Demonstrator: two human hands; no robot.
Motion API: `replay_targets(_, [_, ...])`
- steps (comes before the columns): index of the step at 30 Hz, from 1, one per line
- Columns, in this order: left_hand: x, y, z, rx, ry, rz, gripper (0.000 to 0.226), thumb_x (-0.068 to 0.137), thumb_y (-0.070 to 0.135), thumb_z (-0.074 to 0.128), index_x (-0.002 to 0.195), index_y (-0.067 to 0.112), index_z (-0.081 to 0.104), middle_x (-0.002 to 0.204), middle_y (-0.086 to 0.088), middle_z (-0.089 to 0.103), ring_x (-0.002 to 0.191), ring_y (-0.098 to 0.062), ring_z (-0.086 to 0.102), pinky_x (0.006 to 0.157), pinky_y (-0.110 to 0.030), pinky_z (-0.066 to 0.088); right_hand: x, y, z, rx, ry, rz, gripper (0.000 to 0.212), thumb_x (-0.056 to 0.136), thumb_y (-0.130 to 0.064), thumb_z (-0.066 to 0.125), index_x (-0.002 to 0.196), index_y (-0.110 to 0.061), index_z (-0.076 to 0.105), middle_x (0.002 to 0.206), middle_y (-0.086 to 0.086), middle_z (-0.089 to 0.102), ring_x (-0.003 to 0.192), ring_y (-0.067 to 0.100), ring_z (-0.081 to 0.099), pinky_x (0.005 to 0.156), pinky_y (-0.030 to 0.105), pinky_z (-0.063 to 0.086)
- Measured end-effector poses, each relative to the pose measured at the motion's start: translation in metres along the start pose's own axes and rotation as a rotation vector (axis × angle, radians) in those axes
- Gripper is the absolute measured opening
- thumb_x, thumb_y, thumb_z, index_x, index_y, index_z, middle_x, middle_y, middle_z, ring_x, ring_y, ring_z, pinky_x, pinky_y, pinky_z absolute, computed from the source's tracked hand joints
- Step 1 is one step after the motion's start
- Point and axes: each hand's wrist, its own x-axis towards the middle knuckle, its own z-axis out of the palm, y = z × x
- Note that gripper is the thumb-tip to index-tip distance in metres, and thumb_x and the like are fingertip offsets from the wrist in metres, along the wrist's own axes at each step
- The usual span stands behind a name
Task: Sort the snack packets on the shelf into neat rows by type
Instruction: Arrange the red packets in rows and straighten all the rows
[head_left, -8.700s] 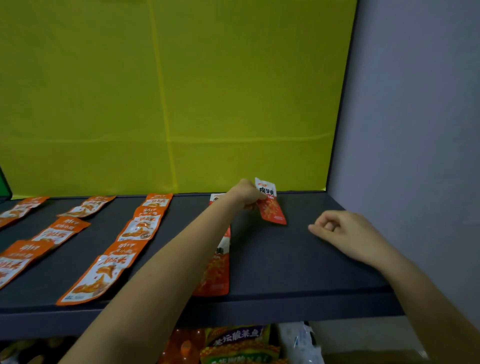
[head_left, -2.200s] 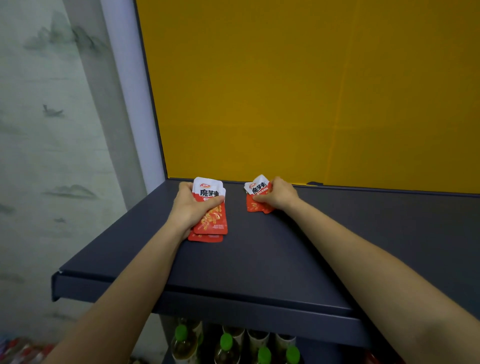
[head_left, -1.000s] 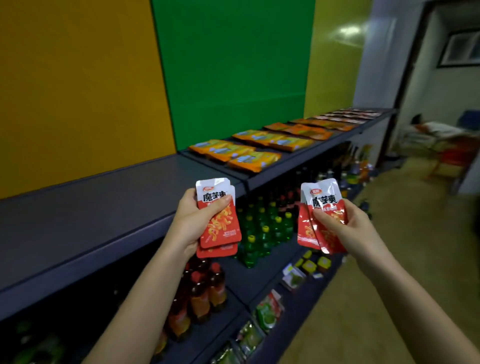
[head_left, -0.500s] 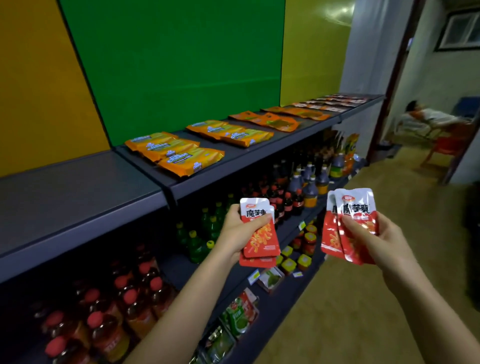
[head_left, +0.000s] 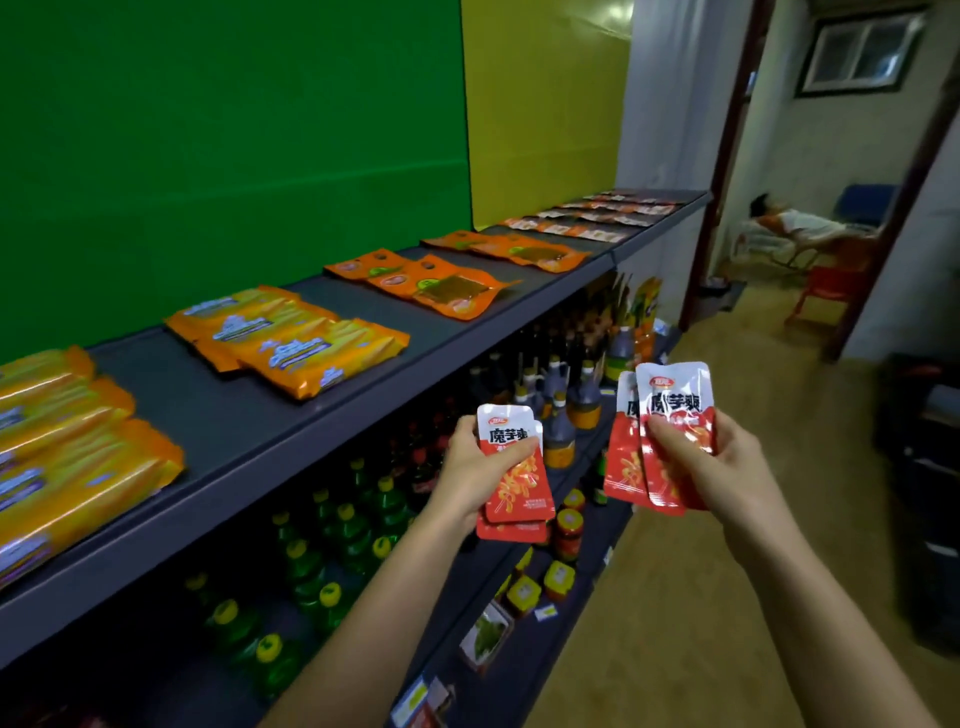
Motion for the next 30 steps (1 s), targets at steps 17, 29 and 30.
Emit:
replay_targets(17, [0.235,-0.044,0.245,-0.029,0.062,-0.076,0.037,0.078,0.01,0.072,0.106,0.011,0.048,0.098,-0.008,0.064,0.076,-0.016,0.062,0.069,-0.031,0.054,0.28,0.085,-0.161,-0.015,-0.033,0.124,0.018,0.085,-0.016,0.064,0.102,-0.01,0.062,0.081,0.0,0.069,0.054,-0.003,0.063,0.052,0.012,0.051])
replay_targets(29, [0.391,-0.064,0.432,0.047,0.013,-0.08,0.04,0.078,0.014,0.073,0.111,0.014,0.051,0.105,-0.01,0.066,0.092,-0.027,0.065,0.077,-0.041,0.055,0.458,0.131,-0.308,0.009,0.029,0.237,0.027,0.085,-0.016,0.064,0.109,-0.005,0.059,0.088,0.005,0.07,0.058,0.0,0.066,0.055,0.015,0.055])
replay_targets(30, [0.404,-0.067,0.444,0.051,0.01,-0.076,0.04,0.077,0.013,0.073,0.111,0.014,0.051,0.105,-0.011,0.066,0.093,-0.027,0.065,0.075,-0.039,0.055,0.473,0.136,-0.317,0.007,0.043,0.246,0.026,0.085,-0.016,0.064,0.108,-0.005,0.059,0.086,0.004,0.07,0.057,-0.001,0.066,0.054,0.014,0.054])
